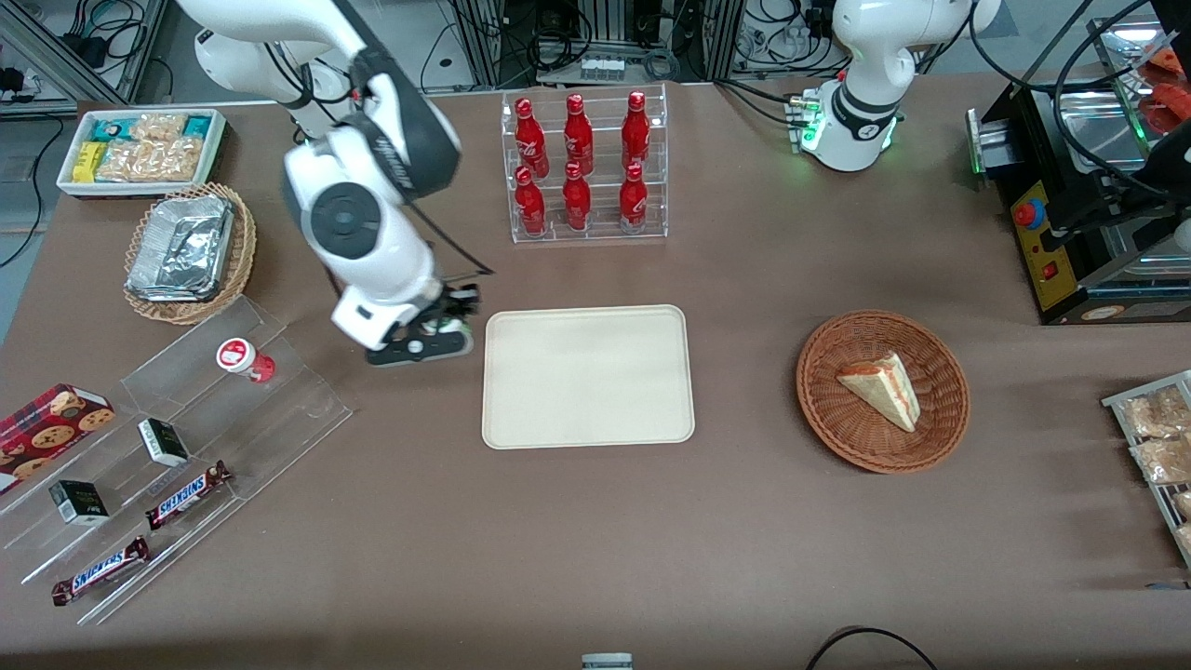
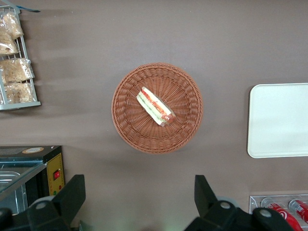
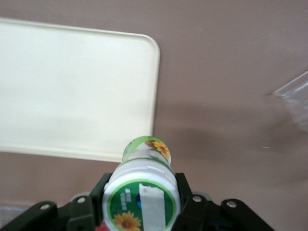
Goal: Place green gum on tray
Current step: 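Lift the green gum bottle and carry it over the cream tray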
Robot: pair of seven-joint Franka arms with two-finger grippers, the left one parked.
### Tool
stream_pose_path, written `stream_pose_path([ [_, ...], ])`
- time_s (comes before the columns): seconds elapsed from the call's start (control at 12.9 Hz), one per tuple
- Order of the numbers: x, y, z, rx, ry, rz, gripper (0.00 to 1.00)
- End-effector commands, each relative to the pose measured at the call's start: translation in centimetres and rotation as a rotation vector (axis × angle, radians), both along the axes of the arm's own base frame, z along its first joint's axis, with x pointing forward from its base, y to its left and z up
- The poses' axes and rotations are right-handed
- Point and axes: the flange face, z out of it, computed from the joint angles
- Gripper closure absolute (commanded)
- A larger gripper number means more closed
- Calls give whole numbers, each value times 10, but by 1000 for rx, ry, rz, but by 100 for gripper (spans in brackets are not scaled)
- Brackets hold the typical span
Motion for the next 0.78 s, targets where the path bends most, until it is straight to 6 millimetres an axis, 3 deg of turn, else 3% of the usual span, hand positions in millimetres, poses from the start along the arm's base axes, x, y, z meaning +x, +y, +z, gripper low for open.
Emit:
stream_pose_path([
  [0.0, 3, 46, -25, 20, -21, -113, 100],
  [0.31, 3, 115, -59, 0, -45, -212, 100],
  [0.7, 4, 151, -110, 65, -78, -265, 100],
])
